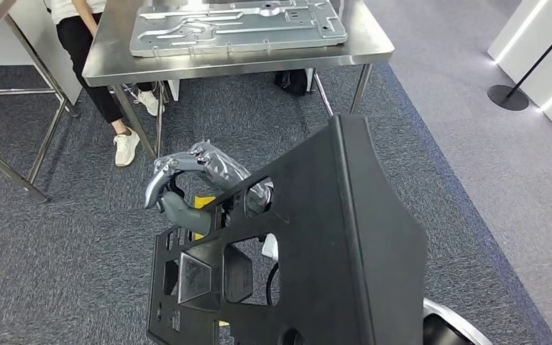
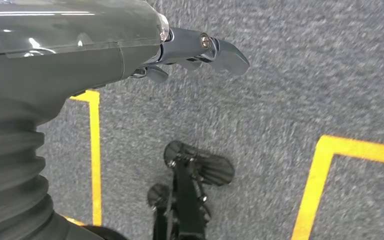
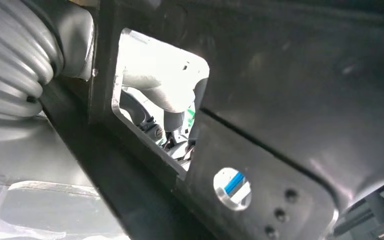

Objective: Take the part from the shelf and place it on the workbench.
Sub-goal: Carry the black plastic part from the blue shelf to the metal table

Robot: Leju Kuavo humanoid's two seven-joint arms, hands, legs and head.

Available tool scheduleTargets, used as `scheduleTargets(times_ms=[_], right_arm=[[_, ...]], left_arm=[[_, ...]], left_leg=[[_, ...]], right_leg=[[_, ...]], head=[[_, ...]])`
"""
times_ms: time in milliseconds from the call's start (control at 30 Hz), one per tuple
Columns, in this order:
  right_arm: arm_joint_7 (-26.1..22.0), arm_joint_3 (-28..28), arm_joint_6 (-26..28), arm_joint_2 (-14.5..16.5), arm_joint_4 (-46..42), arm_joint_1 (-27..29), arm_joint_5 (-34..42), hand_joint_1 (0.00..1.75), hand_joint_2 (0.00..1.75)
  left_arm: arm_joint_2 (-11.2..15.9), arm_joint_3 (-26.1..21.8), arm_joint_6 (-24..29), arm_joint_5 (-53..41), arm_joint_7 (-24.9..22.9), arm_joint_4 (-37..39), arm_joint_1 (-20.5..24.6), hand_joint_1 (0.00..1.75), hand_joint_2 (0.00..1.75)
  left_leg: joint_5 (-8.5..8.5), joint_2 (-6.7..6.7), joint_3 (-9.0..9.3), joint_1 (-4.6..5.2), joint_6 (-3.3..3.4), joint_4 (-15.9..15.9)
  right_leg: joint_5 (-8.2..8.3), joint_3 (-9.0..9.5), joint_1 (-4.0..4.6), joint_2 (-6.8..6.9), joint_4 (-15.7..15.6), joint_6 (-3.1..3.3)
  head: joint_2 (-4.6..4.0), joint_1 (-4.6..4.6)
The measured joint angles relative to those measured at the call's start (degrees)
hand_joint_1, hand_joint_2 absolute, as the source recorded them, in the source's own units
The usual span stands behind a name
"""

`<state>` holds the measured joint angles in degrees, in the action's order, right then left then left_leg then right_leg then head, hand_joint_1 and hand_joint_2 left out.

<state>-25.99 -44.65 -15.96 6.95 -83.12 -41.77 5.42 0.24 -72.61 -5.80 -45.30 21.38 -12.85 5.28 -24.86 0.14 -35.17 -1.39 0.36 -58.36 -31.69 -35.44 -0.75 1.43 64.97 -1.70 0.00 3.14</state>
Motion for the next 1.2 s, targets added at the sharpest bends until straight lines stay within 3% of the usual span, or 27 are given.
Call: scheduleTargets(times_ms=[67,100,133,167,200,267,333,433,500,567,600,633,700,767,800,900,933,1000,1067,1100,1133,1167,1200], right_arm=[[0.0,0.0,0.1,0.0,0.3,0.2,-0.2,1.75,1.75],[0.0,0.0,0.1,0.0,0.5,0.3,-0.3,1.75,1.75],[0.0,-0.1,0.2,0.0,0.7,0.4,-0.4,1.75,1.75],[0.0,-0.1,0.2,0.0,0.8,0.4,-0.4,1.75,1.75],[0.0,-0.1,0.3,0.0,0.9,0.4,-0.4,1.75,1.75],[0.0,-0.1,0.5,0.1,1.0,0.3,-0.5,1.75,1.75],[-0.1,-0.1,0.8,0.1,1.1,0.3,-0.5,1.75,1.75],[-0.2,-0.1,1.1,0.4,1.2,0.3,-0.5,1.75,1.75],[-0.3,-0.1,1.1,0.7,1.3,0.3,-0.4,1.75,1.75],[-0.3,-0.1,1.1,0.9,1.4,0.5,-0.4,1.75,1.75],[-0.3,-0.1,1.2,0.9,1.5,0.7,-0.4,1.75,1.75],[-0.3,-0.1,1.2,0.9,1.5,0.8,-0.4,1.75,1.75],[-0.3,-0.1,1.2,0.9,1.6,1.0,-0.4,1.75,1.75],[-0.3,-0.1,1.2,1.0,1.6,1.0,-0.4,1.75,1.75],[-0.3,-0.1,1.2,1.1,1.6,1.0,-0.4,1.75,1.75],[-0.2,-0.1,1.3,1.3,1.4,1.0,-0.5,1.75,1.75],[-0.2,-0.1,1.3,1.3,1.3,0.9,-0.5,1.75,1.75],[-0.2,0.0,1.3,1.5,1.0,0.9,-0.4,1.75,1.75],[-0.1,0.1,1.3,1.5,0.9,1.1,-0.4,1.75,1.75],[0.0,0.2,1.4,1.4,0.9,1.3,-0.4,1.75,1.75],[0.0,0.2,1.4,1.4,0.9,1.4,-0.4,1.75,1.75],[0.1,0.3,1.4,1.4,0.9,1.4,-0.4,1.75,1.75],[0.1,0.4,1.5,1.4,0.9,1.4,-0.4,1.75,1.75]], left_arm=[[0.0,0.0,-0.3,0.0,0.1,0.0,0.2,0.00,1.75],[0.0,-0.1,-0.4,0.0,0.2,0.0,0.3,0.00,1.75],[0.0,-0.1,-0.5,-0.1,0.3,0.0,0.3,0.00,1.75],[0.0,-0.1,-0.5,-0.2,0.5,0.0,0.3,0.00,1.75],[0.0,-0.1,-0.6,-0.3,0.7,0.0,0.3,0.00,1.75],[-0.1,-0.1,-0.8,-0.7,1.1,0.0,0.3,0.00,1.75],[-0.2,-0.1,-0.9,-0.8,1.3,0.0,0.3,0.00,1.75],[0.0,0.0,-0.9,-0.9,1.5,0.0,0.2,0.00,1.75],[0.1,0.0,-0.9,-1.0,1.6,0.0,0.3,0.00,1.75],[0.2,0.0,-0.9,-1.0,1.6,0.0,0.2,0.00,1.75],[0.3,0.0,-0.9,-1.1,1.6,0.0,0.1,0.00,1.75],[0.3,0.0,-0.9,-1.1,1.6,0.0,0.0,0.00,1.75],[0.4,0.0,-0.9,-1.4,1.6,0.0,-0.1,0.00,1.75],[0.4,0.0,-0.9,-1.6,1.7,0.0,0.0,0.00,1.75],[0.5,0.0,-0.9,-1.6,1.7,0.0,0.1,0.00,1.75],[0.5,0.1,-0.9,-1.8,1.8,0.0,0.0,0.00,1.75],[0.5,0.2,-0.9,-1.9,1.8,0.0,0.0,0.00,1.75],[0.5,0.2,-0.9,-1.9,1.8,0.0,0.0,0.00,1.75],[0.5,0.2,-0.8,-2.0,1.8,0.0,0.0,0.00,1.75],[0.5,0.2,-0.7,-2.0,1.8,0.0,0.0,0.00,1.75],[0.5,0.2,-0.7,-2.1,1.8,0.0,-0.1,0.00,1.75],[0.5,0.2,-0.7,-2.1,1.8,0.0,-0.1,0.00,1.75],[0.5,0.3,-0.7,-2.1,1.9,0.0,-0.1,0.00,1.75]], left_leg=[[-0.05,-0.33,0.02,0.27,0.33,0.0],[-0.07,-0.57,0.06,0.43,0.42,0.0],[-0.08,-0.87,0.12,0.59,0.47,0.0],[-0.12,-1.18,0.21,0.75,0.49,0.0],[-0.16,-1.45,0.29,0.83,0.52,0.0],[-0.32,-1.81,0.27,1.05,0.36,-0.1],[-0.47,-1.92,0.22,1.01,-0.12,0.0],[-1.13,-1.66,0.31,0.93,-0.97,-0.7],[-3.51,-1.22,-1.89,0.75,-1.50,-5.6],[-6.14,-0.97,-5.95,0.52,-2.10,-13.0],[-6.30,-0.89,-7.39,0.38,-2.36,-15.1],[-5.34,-0.76,-7.82,0.23,-2.56,-15.1],[-0.95,-0.32,-5.52,-0.15,-2.86,-9.0],[1.31,0.18,-2.24,-0.03,-2.63,-2.4],[1.17,0.32,-1.32,0.13,-2.19,-0.8],[-0.38,-0.03,-0.20,0.32,-0.35,-0.1],[-0.79,-0.18,0.37,0.28,0.13,0.0],[-1.72,-0.41,1.78,0.28,0.78,0.2],[-2.95,-0.64,3.26,0.36,1.04,0.3],[-3.64,-0.83,4.13,0.41,1.06,0.3],[-4.40,-1.04,5.11,0.47,1.05,0.3],[-5.20,-1.26,6.18,0.52,1.01,0.3],[-6.00,-1.42,7.27,0.58,0.96,0.4]], right_leg=[[-2.85,-4.07,0.07,-0.73,7.7,0.13],[-2.86,-5.19,0.10,-0.80,9.5,0.32],[-1.71,-5.20,0.19,-0.82,9.0,0.63],[0.28,-4.16,0.33,-0.89,6.3,1.09],[2.54,-2.42,0.57,-1.10,2.3,1.72],[4.94,0.56,0.99,-1.44,-4.5,2.64],[4.90,1.40,1.27,-1.49,-6.5,2.84],[5.20,2.34,0.92,-1.32,-7.6,3.09],[5.21,3.27,0.62,-1.09,-8.3,3.39],[4.72,3.83,0.58,-0.92,-8.4,3.54],[4.38,4.12,0.57,-0.87,-8.3,3.49],[3.99,4.50,0.54,-0.84,-8.3,3.39],[3.00,5.60,0.46,-0.79,-8.3,3.01],[1.91,6.50,0.60,-0.72,-8.2,2.36],[1.49,6.82,0.69,-0.69,-8.2,2.02],[1.32,7.13,0.67,-0.69,-7.2,1.04],[1.58,6.33,0.58,-0.75,-5.4,0.75],[1.38,2.22,0.43,-0.87,0.9,0.35],[-0.86,-3.62,0.43,-0.93,7.8,0.19],[-2.12,-6.01,0.45,-0.95,9.7,0.23],[-2.79,-7.60,0.53,-0.97,9.8,0.42],[-2.34,-8.28,0.71,-1.00,8.2,0.77],[-0.32,-8.19,1.00,-1.06,5.0,1.32]], head=[[0.00,0.01],[0.00,0.01],[0.00,0.01],[0.00,0.01],[0.00,0.01],[0.00,0.01],[0.00,0.01],[0.00,0.02],[0.00,0.02],[0.00,0.01],[0.00,0.01],[0.00,0.01],[0.00,0.01],[0.01,0.01],[0.01,0.01],[0.00,0.01],[0.00,0.01],[0.00,0.01],[0.00,0.01],[0.00,0.01],[0.00,0.01],[0.00,0.01],[0.00,0.00]])
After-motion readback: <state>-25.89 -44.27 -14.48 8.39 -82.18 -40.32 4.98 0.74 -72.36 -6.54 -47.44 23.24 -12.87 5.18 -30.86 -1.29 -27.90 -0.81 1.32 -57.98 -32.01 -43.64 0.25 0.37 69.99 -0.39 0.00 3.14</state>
